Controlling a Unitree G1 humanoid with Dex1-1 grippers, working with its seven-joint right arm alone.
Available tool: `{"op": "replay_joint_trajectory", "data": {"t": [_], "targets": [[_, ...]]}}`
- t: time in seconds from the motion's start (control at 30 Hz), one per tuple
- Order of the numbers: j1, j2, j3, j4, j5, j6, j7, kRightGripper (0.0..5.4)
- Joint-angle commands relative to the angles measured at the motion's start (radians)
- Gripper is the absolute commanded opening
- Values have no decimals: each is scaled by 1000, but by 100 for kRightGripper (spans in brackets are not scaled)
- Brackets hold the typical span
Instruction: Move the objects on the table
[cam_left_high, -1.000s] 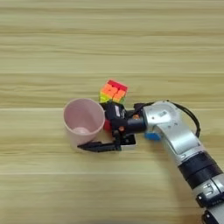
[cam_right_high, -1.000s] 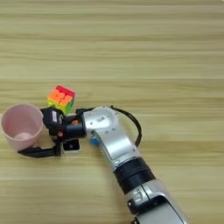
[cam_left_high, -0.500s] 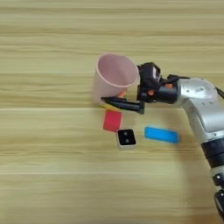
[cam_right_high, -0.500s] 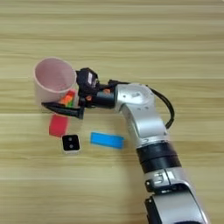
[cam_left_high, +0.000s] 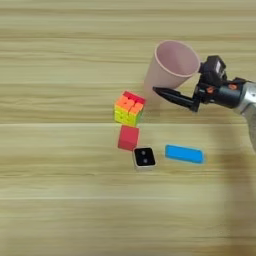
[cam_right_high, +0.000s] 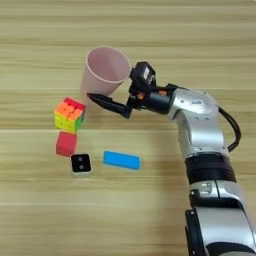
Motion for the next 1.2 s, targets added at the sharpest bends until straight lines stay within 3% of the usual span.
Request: {"op": "replay_joint_trajectory", "data": {"t": [0.03,0.53,1.2], "targets": [[-114,-55,-31,66,-15,-60,-41,417],[-171,-50,-3,341,-110,-196,-64,417],[-191,-10,31,520,-184,-256,-78,416]]}}
